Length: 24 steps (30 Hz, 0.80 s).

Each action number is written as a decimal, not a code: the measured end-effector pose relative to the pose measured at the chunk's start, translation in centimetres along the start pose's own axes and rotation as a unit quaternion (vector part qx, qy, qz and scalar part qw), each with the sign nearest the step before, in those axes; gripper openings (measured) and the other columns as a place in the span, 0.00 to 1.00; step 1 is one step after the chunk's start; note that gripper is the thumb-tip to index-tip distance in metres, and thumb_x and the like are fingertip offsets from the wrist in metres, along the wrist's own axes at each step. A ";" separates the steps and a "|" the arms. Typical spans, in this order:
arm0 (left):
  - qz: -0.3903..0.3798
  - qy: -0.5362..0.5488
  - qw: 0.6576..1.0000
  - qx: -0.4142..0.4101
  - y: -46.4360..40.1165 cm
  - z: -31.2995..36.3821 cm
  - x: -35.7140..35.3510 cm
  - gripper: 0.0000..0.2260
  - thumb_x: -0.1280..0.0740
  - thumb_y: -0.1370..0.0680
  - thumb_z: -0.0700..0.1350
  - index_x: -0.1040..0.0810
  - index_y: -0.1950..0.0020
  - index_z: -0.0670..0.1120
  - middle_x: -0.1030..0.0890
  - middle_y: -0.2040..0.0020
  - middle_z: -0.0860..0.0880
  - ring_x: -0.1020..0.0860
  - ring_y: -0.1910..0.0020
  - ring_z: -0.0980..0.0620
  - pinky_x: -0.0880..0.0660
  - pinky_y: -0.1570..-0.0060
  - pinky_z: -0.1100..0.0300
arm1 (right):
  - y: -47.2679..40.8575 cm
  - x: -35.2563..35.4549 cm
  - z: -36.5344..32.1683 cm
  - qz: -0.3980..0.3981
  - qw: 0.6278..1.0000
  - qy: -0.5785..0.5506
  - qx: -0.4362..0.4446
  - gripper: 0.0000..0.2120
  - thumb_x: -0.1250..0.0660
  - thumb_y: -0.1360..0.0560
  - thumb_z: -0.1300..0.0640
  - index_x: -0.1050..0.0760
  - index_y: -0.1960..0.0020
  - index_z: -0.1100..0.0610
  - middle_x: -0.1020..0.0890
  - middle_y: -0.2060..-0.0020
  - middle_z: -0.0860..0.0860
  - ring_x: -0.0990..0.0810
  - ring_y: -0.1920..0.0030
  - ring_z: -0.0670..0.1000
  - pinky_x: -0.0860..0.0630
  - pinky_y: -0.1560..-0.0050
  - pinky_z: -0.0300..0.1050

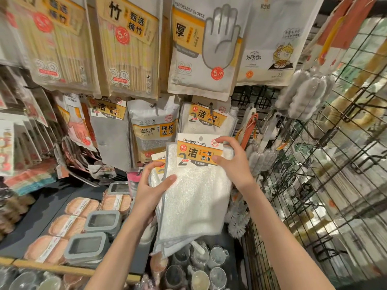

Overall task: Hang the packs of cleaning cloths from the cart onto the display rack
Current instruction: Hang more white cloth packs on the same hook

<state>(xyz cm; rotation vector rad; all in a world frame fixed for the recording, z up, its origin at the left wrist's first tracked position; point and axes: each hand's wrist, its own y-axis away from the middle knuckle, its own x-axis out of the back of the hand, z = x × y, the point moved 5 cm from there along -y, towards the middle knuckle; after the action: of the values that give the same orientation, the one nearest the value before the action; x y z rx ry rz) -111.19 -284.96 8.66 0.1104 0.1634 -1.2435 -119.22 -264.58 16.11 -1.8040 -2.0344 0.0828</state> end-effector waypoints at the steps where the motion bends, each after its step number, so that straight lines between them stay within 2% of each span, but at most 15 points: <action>1: 0.006 -0.002 1.000 -0.003 -0.2 0.0 0.1 0.17 0.23 0.31 0.47 0.24 0.47 0.60 0.27 0.42 0.69 0.31 0.31 0.51 0.33 0.32 0.46 | -0.5 0.0 -0.2 0.006 1.000 -0.001 0.006 0.20 0.33 0.31 0.75 0.26 0.49 0.52 0.25 0.50 0.39 0.28 0.45 0.38 0.28 0.52 0.27; 3: 0.009 -0.004 1.000 -0.004 -0.5 -0.1 0.5 0.18 0.22 0.32 0.48 0.24 0.47 0.61 0.26 0.38 0.62 0.31 0.31 0.52 0.34 0.31 0.46 | -1.5 0.3 -0.6 0.021 1.000 -0.005 0.017 0.20 0.34 0.31 0.75 0.27 0.51 0.51 0.24 0.50 0.40 0.27 0.46 0.35 0.29 0.54 0.25; 5: 0.010 -0.002 1.000 0.000 -0.6 -0.1 0.8 0.17 0.23 0.30 0.45 0.24 0.49 0.61 0.25 0.37 0.59 0.31 0.32 0.52 0.34 0.31 0.47 | -2.3 0.5 -0.8 0.031 0.999 -0.007 0.023 0.20 0.35 0.30 0.75 0.27 0.51 0.51 0.24 0.49 0.40 0.27 0.47 0.31 0.30 0.53 0.25; 9: 0.009 -0.002 1.000 -0.005 -0.7 0.0 1.0 0.17 0.24 0.30 0.44 0.23 0.49 0.61 0.24 0.36 0.55 0.28 0.33 0.50 0.32 0.32 0.47 | -3.6 0.7 -0.9 0.052 0.998 0.015 0.037 0.20 0.35 0.29 0.73 0.27 0.51 0.48 0.24 0.48 0.39 0.27 0.45 0.35 0.29 0.48 0.27; 13: 0.015 0.017 1.000 -0.001 -0.8 0.1 1.2 0.17 0.25 0.30 0.41 0.23 0.50 0.60 0.21 0.40 0.54 0.23 0.40 0.50 0.28 0.37 0.51 | -4.4 0.6 -1.3 0.071 0.996 0.016 0.048 0.19 0.35 0.29 0.73 0.27 0.51 0.49 0.23 0.46 0.45 0.26 0.43 0.41 0.30 0.49 0.25; 18: 0.022 0.012 1.000 -0.006 -0.8 0.3 1.4 0.16 0.26 0.29 0.39 0.23 0.49 0.59 0.20 0.43 0.54 0.21 0.43 0.51 0.25 0.43 0.57 | -4.8 0.9 -1.8 0.088 0.994 0.001 0.068 0.23 0.35 0.30 0.73 0.27 0.54 0.42 0.24 0.45 0.48 0.26 0.41 0.45 0.25 0.43 0.41; 22: 0.014 0.009 1.000 0.001 -1.0 0.1 1.5 0.17 0.27 0.28 0.38 0.23 0.49 0.60 0.20 0.41 0.52 0.20 0.43 0.47 0.26 0.39 0.42 | -4.9 1.3 -1.0 0.099 0.994 0.024 0.043 0.22 0.35 0.28 0.71 0.28 0.55 0.43 0.24 0.43 0.49 0.26 0.40 0.47 0.23 0.42 0.49; 24: 0.018 0.004 1.000 0.004 -1.0 0.0 1.5 0.18 0.28 0.27 0.36 0.23 0.49 0.60 0.20 0.42 0.55 0.20 0.43 0.46 0.26 0.40 0.39 | -4.9 1.6 -0.5 0.118 0.992 0.040 0.027 0.19 0.34 0.28 0.70 0.27 0.53 0.45 0.25 0.42 0.49 0.27 0.41 0.45 0.25 0.41 0.43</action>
<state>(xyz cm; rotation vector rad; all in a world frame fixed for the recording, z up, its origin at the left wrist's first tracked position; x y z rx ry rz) -111.64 -286.69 8.36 0.1247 0.1616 -1.2081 -123.79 -263.92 18.55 -1.9734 -1.7392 0.1311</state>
